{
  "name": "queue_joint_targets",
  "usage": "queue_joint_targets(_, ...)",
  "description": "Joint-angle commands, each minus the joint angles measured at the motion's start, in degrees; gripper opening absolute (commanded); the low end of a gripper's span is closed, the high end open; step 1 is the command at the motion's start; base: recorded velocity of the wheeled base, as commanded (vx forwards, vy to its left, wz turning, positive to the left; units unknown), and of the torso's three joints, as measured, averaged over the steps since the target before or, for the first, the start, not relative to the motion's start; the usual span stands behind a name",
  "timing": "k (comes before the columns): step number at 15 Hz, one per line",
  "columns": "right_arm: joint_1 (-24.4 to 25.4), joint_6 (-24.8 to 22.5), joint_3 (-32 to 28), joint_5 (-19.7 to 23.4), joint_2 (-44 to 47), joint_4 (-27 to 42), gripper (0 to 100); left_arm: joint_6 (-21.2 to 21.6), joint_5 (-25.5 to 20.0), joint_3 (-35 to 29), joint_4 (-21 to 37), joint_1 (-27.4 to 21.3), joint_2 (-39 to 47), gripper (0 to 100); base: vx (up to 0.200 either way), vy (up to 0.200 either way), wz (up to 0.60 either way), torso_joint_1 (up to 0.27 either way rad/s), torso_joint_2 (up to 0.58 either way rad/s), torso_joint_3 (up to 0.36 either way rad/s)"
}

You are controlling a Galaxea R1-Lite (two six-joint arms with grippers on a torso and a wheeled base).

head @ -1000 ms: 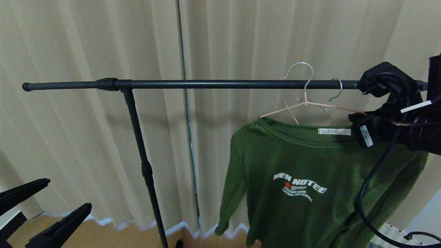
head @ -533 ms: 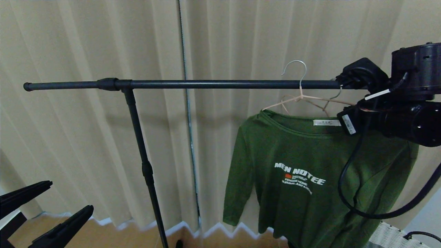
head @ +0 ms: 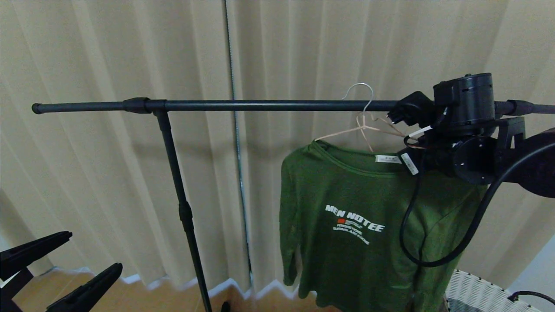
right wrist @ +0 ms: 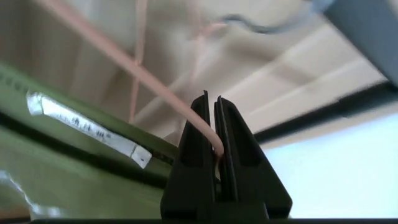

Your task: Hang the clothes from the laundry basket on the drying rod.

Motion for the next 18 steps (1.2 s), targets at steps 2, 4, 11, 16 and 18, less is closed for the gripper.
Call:
queue_joint_targets(2,2.7,-0.1,0.4,-0.1,0.7,0.1,0,0.0,0.0,-0.1,-0.1,0.0,0.2,100,0.000,0.000,0.00,0.000,0.00,0.000)
queue_joint_targets(4,4.6,-0.1,0.5,-0.5,1.4,0.2,0,0.0,0.0,-0.1,0.0,0.0,0.2,100,0.000,0.000,0.00,0.000,0.00,0.000)
queue_joint_targets(11,7.8,0.0,-0.2,-0.6,3.3,-0.5,0,0.0,0.0,-0.4,-0.1,0.3,0.0,100,0.000,0.000,0.00,0.000,0.00,0.000)
queue_joint_targets(16,8.2,1.4,0.6,0.5,2.2,-0.7,100,-0.1,0.0,-0.4,-0.1,0.4,0.0,100,0.000,0.000,0.00,0.000,0.00,0.000)
queue_joint_targets(18,8.5,5.4,1.2,5.8,2.0,-0.7,100,-0.1,0.0,-0.4,-0.1,0.5,0.1,100,0.000,0.000,0.00,0.000,0.00,0.000)
